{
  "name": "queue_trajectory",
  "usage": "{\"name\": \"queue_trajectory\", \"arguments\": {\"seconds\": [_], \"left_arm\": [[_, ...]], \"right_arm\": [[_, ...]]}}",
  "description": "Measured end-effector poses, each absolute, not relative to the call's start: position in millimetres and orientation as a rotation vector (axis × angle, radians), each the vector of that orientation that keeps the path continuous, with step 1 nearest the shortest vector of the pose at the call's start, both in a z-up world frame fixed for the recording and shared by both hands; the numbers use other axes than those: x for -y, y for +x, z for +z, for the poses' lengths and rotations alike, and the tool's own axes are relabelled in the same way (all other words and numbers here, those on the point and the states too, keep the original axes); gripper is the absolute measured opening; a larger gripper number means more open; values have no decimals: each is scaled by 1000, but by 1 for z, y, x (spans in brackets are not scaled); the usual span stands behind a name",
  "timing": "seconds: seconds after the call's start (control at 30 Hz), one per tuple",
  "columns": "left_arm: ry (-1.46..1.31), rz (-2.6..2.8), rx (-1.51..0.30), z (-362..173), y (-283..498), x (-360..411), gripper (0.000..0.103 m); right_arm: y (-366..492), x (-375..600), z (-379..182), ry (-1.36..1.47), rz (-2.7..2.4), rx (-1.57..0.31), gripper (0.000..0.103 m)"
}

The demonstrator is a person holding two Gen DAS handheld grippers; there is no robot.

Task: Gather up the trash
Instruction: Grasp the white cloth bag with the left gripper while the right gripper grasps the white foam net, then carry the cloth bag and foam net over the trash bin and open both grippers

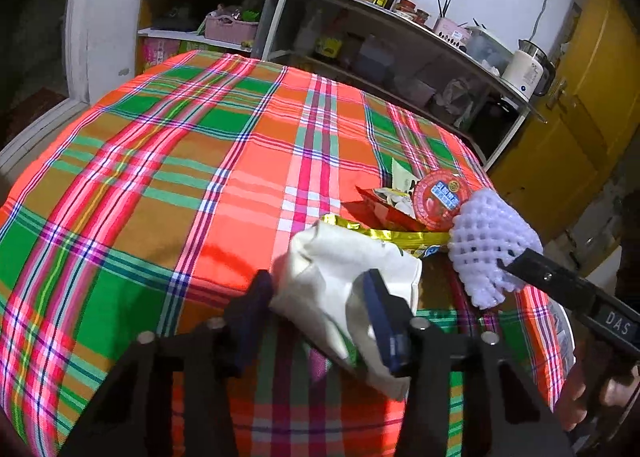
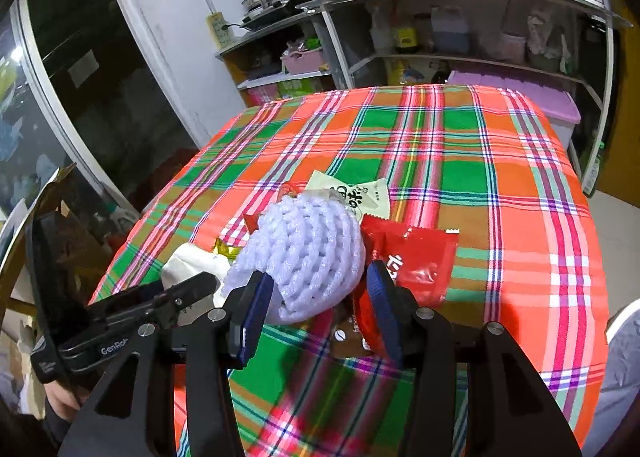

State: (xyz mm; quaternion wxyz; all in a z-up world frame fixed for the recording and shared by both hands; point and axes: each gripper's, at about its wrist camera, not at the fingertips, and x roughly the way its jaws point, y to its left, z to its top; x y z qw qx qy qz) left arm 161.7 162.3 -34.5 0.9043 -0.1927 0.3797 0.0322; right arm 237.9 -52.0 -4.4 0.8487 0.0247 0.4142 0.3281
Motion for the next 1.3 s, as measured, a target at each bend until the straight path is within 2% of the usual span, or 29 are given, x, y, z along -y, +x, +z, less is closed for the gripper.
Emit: {"name": "queue_trajectory", "arguments": {"seconds": [0.03,0.1,0.17,0.67,1.3], "left_arm": [[-400,63,-784,-35,161,-162,38],[-401,58,-783,-34,161,-162,38],[-399,54,-772,-33,158,-161,37],[-351,78,-711,-8,130,-148,37],[-240,-14,-645,33,93,-70,37]], "right_arm": [[238,51,-4,48,692,-868,43],[236,49,-3,26,679,-856,19],[234,48,-2,15,674,-846,8],[196,77,23,23,647,-773,7],[132,155,44,70,559,-723,7]]}}
